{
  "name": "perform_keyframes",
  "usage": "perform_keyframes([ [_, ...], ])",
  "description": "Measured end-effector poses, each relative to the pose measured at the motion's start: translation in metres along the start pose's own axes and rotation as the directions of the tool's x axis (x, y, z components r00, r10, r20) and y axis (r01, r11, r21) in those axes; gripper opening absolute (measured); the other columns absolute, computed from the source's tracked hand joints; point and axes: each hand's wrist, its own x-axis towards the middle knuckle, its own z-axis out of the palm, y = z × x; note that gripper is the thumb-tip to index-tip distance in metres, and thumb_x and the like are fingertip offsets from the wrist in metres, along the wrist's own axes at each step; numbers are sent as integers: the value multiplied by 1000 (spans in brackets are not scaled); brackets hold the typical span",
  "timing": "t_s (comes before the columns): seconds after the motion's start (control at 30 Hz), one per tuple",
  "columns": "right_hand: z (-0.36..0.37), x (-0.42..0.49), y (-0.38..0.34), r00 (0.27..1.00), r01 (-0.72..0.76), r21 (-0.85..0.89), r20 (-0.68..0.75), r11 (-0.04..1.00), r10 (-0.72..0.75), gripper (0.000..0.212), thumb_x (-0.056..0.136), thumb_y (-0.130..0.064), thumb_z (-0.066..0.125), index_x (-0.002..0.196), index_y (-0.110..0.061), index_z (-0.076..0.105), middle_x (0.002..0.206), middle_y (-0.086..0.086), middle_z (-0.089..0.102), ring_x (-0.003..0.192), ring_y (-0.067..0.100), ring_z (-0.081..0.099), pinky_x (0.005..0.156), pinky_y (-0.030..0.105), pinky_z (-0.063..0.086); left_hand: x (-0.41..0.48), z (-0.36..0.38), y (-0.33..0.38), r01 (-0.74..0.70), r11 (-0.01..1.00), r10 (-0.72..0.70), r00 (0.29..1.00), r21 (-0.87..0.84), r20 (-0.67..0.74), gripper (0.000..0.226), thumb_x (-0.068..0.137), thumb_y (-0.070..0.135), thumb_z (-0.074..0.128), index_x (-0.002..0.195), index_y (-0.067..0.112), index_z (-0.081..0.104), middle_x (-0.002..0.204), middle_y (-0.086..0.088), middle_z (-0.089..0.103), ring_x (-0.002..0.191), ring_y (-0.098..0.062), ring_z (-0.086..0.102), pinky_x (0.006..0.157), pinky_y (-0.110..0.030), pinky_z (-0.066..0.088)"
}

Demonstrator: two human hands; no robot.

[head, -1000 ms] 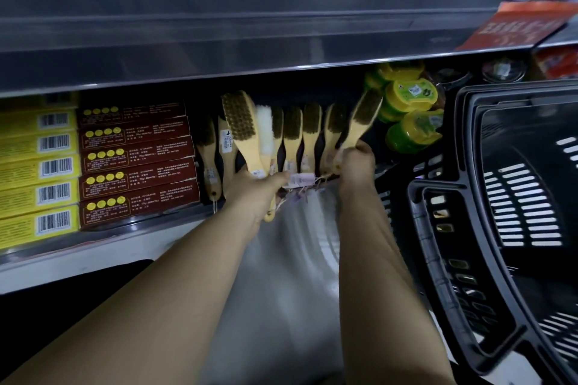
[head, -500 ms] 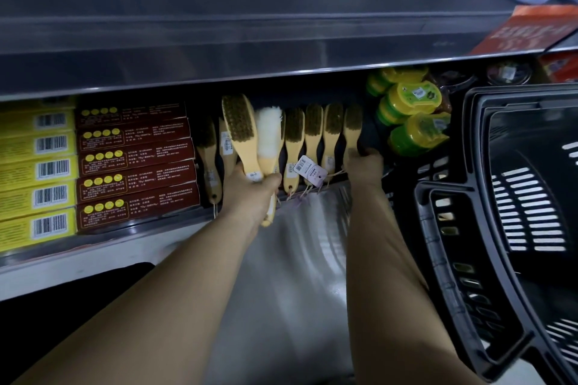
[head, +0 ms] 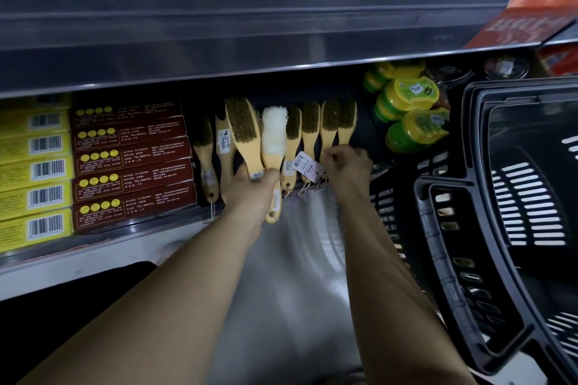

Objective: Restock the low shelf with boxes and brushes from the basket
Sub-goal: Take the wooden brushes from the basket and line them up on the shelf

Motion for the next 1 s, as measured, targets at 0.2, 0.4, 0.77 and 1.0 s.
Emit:
perform_keyframes([
  [0.2,17,-15,-13,979,162,-193,154,968,-133,42,81,-31,67,121,-25,57,126,2,55,119,28,37,96,37,30,0,1,-3,-1,999,1,1000,33,-2,16,83,15,61,80,29,53,75,6,59,71,-12,55,58,-20,40],
  [0.4,-9,-24,-7,982,187,-43,37,981,-185,27,86,-11,57,106,-25,67,109,1,67,108,28,51,94,35,37,1,3,-2,23,999,-23,1000,25,10,19,81,16,67,98,20,60,78,4,64,69,-11,60,54,-21,45],
  [0.77,-23,-74,-43,866,-135,600,458,789,-200,20,93,-18,53,108,-15,67,100,-3,69,96,6,64,81,19,51,-2,5,2,17,998,-14,999,-55,42,15,78,21,75,83,25,61,77,6,66,66,-3,62,42,-11,44],
  [1.0,-35,-56,-30,809,-327,673,562,663,-172,18,88,-2,59,104,-8,66,92,7,71,82,18,68,71,28,55,-5,8,7,97,986,-83,991,-138,106,5,85,28,67,82,28,63,77,3,65,53,-8,64,37,-14,43],
])
